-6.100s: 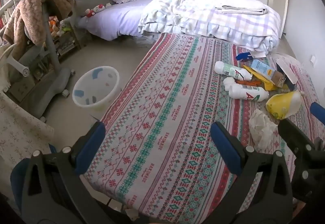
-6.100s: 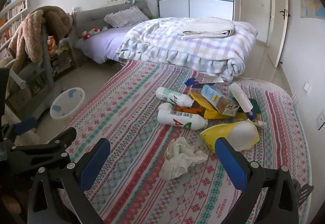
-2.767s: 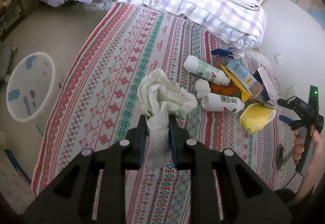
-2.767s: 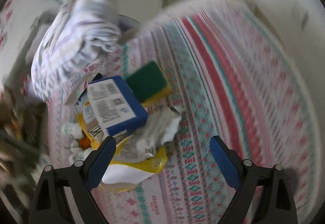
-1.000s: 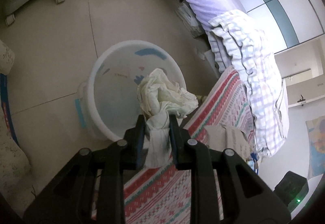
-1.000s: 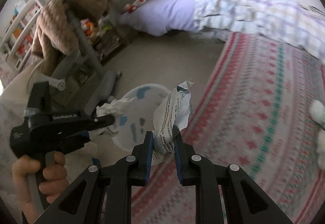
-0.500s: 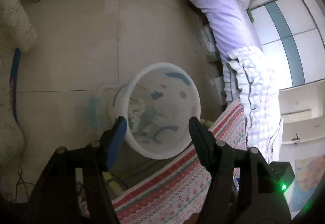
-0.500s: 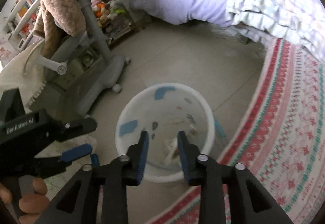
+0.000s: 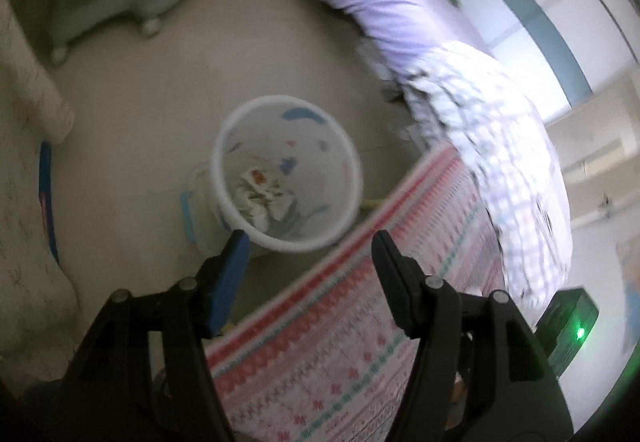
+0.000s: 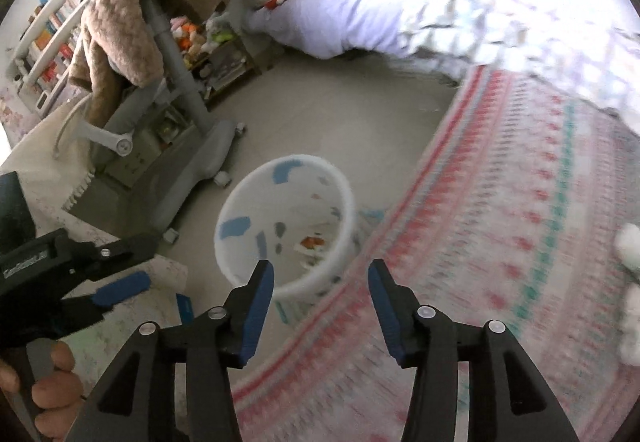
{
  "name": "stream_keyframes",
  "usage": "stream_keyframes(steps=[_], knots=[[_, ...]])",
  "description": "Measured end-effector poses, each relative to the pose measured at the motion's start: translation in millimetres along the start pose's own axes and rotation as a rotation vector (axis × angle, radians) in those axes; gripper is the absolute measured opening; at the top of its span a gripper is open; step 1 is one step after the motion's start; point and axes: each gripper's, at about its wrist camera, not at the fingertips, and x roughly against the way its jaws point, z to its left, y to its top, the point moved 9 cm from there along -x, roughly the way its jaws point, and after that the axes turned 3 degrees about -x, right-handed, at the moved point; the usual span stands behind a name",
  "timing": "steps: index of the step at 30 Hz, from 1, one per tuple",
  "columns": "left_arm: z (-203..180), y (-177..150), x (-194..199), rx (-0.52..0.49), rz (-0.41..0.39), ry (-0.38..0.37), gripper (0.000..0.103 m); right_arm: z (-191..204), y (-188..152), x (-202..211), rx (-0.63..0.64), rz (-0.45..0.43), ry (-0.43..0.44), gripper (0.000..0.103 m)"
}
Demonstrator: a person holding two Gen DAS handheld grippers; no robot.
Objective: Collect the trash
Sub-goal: 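Move both tools back from the bin toward the trash on the bed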
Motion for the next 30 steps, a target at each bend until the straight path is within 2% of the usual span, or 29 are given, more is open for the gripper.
stream_keyframes(steps=[4,14,18,20,23,26,30], knots=[[-40.1,-29.2,15.1,-0.133,0.007,-0.040,0.065,-39.1,-8.0,57.9,-0.026,-0.044,-0.033,0.055],[-140.6,-134.8,48.2,-0.337,0.123,-0.213,0.065,-155.6,-34.4,178.4,-0.181,-0.137,-0.131,0.058],[-185.3,-161.5,56.7,-0.463,0.072,-0.205,0.069,-197.4,-41.7,214.6,-0.242,-0.193,-0.146,0.060],[-205.5,-173.8,51.0,-0.527,0.074,-0.193,0.069,-215.3,-45.9,227.2,-0.267,-0.209,-0.154,0.060],[-244.1,-199.7,35.7,-0.698,0.082,-0.177,0.069,-239.2,-49.3,247.1,-0.301,-0.233,-0.156,0.060],[-283.3,-224.8,6.9,-0.959,0.059,-0.123,0.070,-262.6,-53.0,261.3,-0.334,-0.251,-0.170,0.060],[-305.6,-248.5,-42.9,-1.196,0.114,-0.058,0.070,-295.4,-62.4,271.2,-0.392,-0.243,-0.206,0.060]])
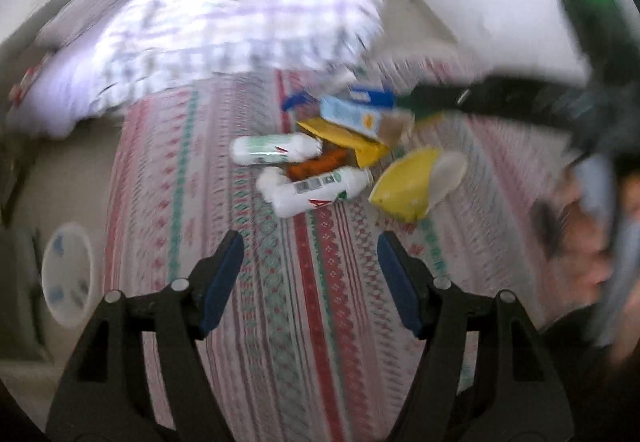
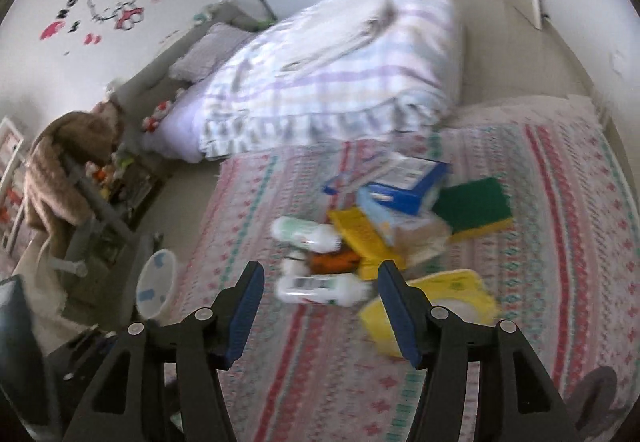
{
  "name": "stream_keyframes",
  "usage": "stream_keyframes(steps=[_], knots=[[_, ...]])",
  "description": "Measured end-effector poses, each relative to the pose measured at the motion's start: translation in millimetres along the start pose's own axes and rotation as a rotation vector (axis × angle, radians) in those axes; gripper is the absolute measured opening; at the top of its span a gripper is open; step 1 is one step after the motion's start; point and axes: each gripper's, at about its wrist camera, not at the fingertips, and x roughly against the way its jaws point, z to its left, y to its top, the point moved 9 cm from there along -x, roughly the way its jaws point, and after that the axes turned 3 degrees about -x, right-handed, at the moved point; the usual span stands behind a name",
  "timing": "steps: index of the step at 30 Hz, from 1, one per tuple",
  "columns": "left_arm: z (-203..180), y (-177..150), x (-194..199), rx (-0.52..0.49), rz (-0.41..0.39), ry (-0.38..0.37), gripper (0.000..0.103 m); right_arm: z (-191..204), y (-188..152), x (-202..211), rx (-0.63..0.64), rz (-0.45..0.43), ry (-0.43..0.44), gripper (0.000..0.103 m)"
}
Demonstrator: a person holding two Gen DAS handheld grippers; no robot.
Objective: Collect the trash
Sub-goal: 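Move both tools back from the bin toward the trash on the bed, then grasp the white plastic bottle with the left tool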
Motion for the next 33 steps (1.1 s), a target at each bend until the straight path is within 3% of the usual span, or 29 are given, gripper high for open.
stream_keyframes(steps=[6,10,16,20,21,25,28,33], knots=[[-15.9,12.1,-76.6,-0.290,0.070,0.050,0.070,-40.2,10.2,13.0,-0.055,-0.028,-0.054,0.061],[-13.8,12.5,-108.9,-0.312,0.130,-0.003,0.070,-47.1,9.7,12.7,-0.063,-0.022,-0.065,0.061],[-16.4,22.4,-130.9,-0.333,0.132,-0.044,0.069,-46.7,10.2,1.6,-0.077,-0.006,-0.057,0.061],[-21.9,17.9,-139.3,-0.346,0.155,-0.069,0.057,-42.2,9.3,-10.7,-0.069,0.013,-0.069,0.061],[-23.7,17.5,-139.5,-0.344,0.156,-0.085,0.051,-40.5,8.8,-12.4,-0.067,0.016,-0.071,0.061],[-28.9,17.6,-132.6,-0.249,0.175,-0.171,0.041,-35.7,6.7,-20.7,-0.060,0.028,-0.079,0.061],[-29.5,17.4,-121.8,-0.184,0.179,-0.219,0.040,-33.3,5.4,-25.5,-0.055,0.034,-0.081,0.061],[-14.8,14.8,-89.1,0.037,0.168,-0.350,0.040,-30.7,3.1,-33.2,-0.050,0.046,-0.078,0.061]])
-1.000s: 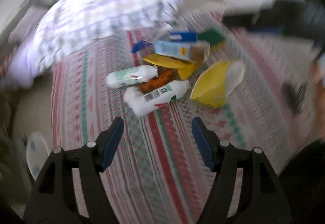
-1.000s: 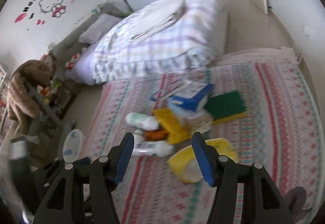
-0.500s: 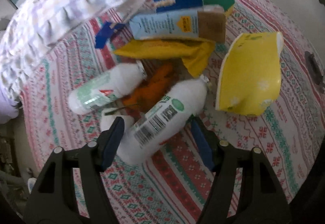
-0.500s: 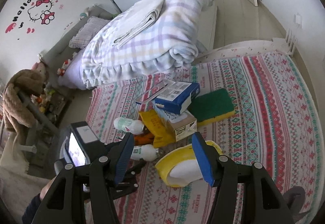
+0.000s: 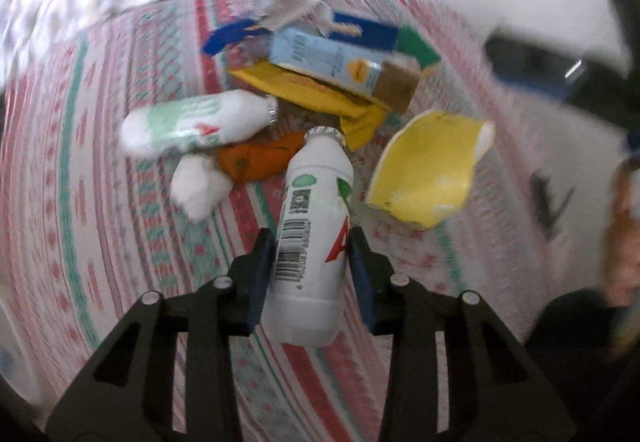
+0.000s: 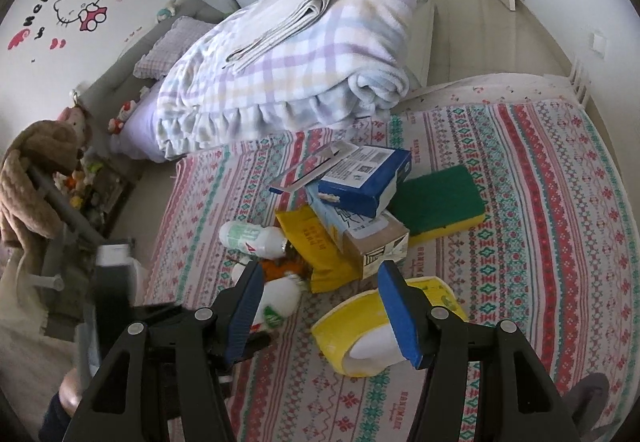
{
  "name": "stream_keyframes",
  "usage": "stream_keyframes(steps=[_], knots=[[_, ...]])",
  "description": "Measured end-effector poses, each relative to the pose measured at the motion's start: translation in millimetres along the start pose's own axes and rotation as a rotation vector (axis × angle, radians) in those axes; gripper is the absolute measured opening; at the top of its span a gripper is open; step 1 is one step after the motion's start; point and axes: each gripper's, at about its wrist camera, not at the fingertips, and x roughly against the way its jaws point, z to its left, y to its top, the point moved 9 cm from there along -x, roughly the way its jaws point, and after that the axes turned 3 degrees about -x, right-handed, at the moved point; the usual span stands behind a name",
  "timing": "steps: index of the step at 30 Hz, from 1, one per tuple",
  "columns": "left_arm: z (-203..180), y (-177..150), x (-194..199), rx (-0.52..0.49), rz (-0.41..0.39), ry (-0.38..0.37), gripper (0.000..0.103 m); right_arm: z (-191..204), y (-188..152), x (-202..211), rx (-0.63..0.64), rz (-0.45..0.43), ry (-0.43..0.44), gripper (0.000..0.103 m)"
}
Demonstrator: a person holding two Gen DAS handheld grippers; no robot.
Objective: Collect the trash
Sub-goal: 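Grasp the white plastic bottle with the left tool, then grasp the small white tissue with the right tool while the left tool carries the bottle to the bin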
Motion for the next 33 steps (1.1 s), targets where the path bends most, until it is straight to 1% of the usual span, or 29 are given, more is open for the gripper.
stream_keyframes(steps=[2,5,8,9,12,15,16,17,19,22,23,24,26,30,32,33], knots=[[7.6,-3.4,20.0,0.085,-0.037,-0.043,0.040,2.4,-2.0,-5.6,-0.001,0.013,0.006,0.061],[26.5,-2.7,45.6,0.199,-0.103,-0.074,0.040,8.9,-6.3,-17.1,0.014,0.036,0.006,0.061],[54.4,-4.2,71.5,0.328,-0.186,-0.063,0.040,20.8,-10.4,-28.2,0.060,0.052,-0.002,0.061],[76.4,-7.2,79.3,0.382,-0.210,-0.043,0.040,25.4,-11.5,-31.5,0.078,0.055,-0.003,0.061],[101.7,-19.2,90.9,0.482,-0.245,-0.010,0.040,44.2,-18.5,-47.5,0.148,0.076,-0.009,0.061],[116.3,-26.4,98.4,0.535,-0.268,0.005,0.040,62.8,-28.9,-71.8,0.226,0.111,-0.022,0.060],[124.7,-30.7,104.2,0.551,-0.284,0.025,0.040,69.7,-33.3,-81.2,0.242,0.124,-0.021,0.059],[130.7,-32.0,109.1,0.568,-0.300,0.044,0.040,73.7,-36.1,-87.1,0.246,0.133,-0.015,0.058],[144.2,-34.0,115.2,0.599,-0.327,0.051,0.040,83.0,-41.7,-98.5,0.253,0.148,0.001,0.056],[162.5,-41.4,121.9,0.644,-0.357,0.041,0.040,98.1,-47.8,-112.8,0.308,0.144,-0.007,0.052],[167.7,-43.1,124.1,0.655,-0.364,0.038,0.040,105.4,-50.4,-116.1,0.326,0.139,0.006,0.051],[174.3,-44.1,124.1,0.663,-0.368,0.043,0.040,112.8,-53.6,-119.4,0.339,0.138,0.024,0.051],[186.0,-49.5,124.6,0.681,-0.376,0.067,0.040,124.5,-58.6,-126.0,0.367,0.136,0.025,0.051],[212.9,-60.9,129.8,0.731,-0.384,0.091,0.040,129.2,-56.1,-146.3,0.399,0.110,-0.048,0.051],[225.6,-67.7,133.1,0.773,-0.389,0.090,0.040,121.1,-54.3,-157.6,0.407,0.098,-0.124,0.051],[232.8,-71.5,135.6,0.798,-0.394,0.088,0.040,116.2,-55.3,-164.1,0.407,0.105,-0.148,0.051]])
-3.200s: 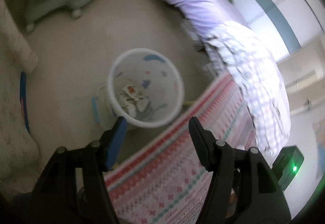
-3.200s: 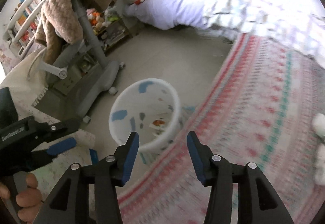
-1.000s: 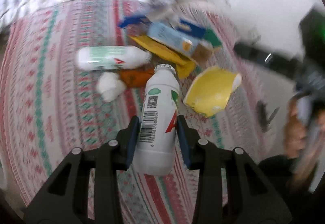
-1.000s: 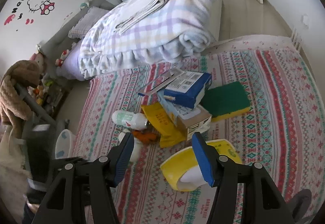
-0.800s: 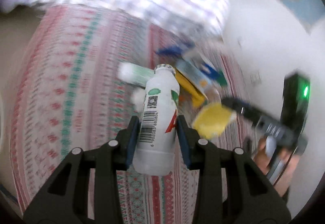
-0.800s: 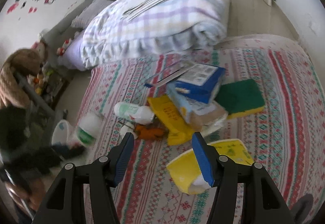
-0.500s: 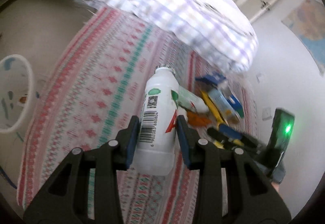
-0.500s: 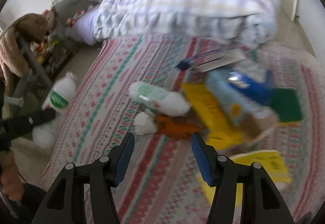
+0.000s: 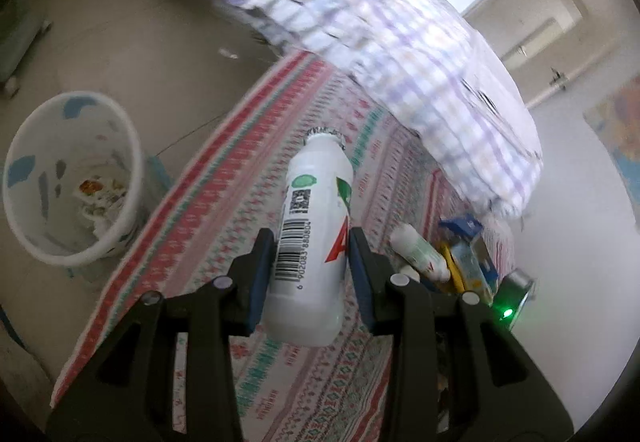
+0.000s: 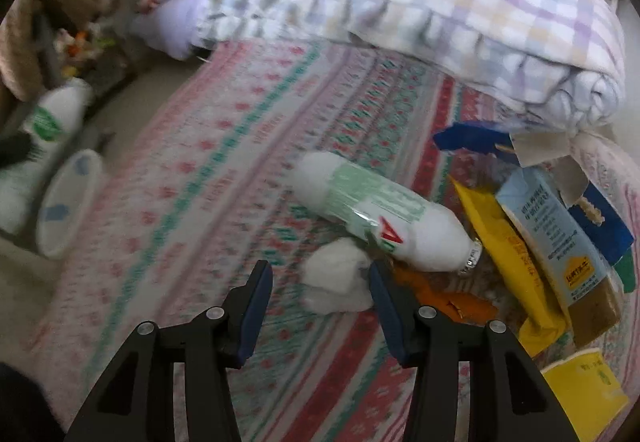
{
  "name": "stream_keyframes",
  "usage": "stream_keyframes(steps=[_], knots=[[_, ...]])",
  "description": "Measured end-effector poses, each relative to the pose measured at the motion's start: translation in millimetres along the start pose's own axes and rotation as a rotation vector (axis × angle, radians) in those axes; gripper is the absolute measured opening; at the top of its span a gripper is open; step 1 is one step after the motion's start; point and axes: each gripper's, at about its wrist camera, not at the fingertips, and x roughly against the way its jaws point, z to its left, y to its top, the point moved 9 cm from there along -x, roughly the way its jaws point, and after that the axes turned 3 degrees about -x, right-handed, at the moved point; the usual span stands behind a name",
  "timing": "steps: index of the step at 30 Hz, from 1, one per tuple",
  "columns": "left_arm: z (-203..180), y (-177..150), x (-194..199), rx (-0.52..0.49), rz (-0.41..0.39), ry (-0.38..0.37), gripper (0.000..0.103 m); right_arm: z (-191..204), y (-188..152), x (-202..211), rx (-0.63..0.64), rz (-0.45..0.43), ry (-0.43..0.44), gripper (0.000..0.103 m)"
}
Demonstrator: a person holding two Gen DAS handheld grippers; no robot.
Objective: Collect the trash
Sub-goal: 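Grasp the small white tissue with the right tool while the left tool carries the bottle to the bin, then open both tools over the white bin, then move back toward the bed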
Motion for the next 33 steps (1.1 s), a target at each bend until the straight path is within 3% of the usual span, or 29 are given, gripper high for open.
stream_keyframes(steps=[1,3,5,8,14,23,28,33], knots=[[5.0,2.8,2.2,0.017,-0.004,0.001,0.040,-2.1,-1.8,-5.2,-0.006,0.010,-0.008,0.048],[14.9,8.7,7.6,0.041,-0.019,0.006,0.040,-4.9,0.3,-5.1,-0.004,-0.018,-0.017,0.030],[24.9,13.4,14.0,0.065,-0.034,0.013,0.040,-6.4,1.9,-3.9,-0.025,-0.012,-0.013,0.022],[39.8,20.2,22.5,0.101,-0.051,0.019,0.040,0.0,7.5,3.6,-0.052,-0.018,0.015,0.020],[88.4,34.4,49.5,0.238,-0.100,-0.022,0.040,52.5,24.8,25.7,-0.057,-0.044,0.176,0.021],[159.2,28.9,65.1,0.354,-0.122,-0.014,0.040,194.4,50.7,41.2,0.083,-0.034,0.454,0.021],[192.7,26.6,59.8,0.420,-0.124,0.022,0.040,259.0,59.1,31.8,0.132,-0.009,0.544,0.021],[201.3,32.6,47.5,0.435,-0.123,0.000,0.040,299.7,57.8,12.5,0.130,0.041,0.607,0.021]])
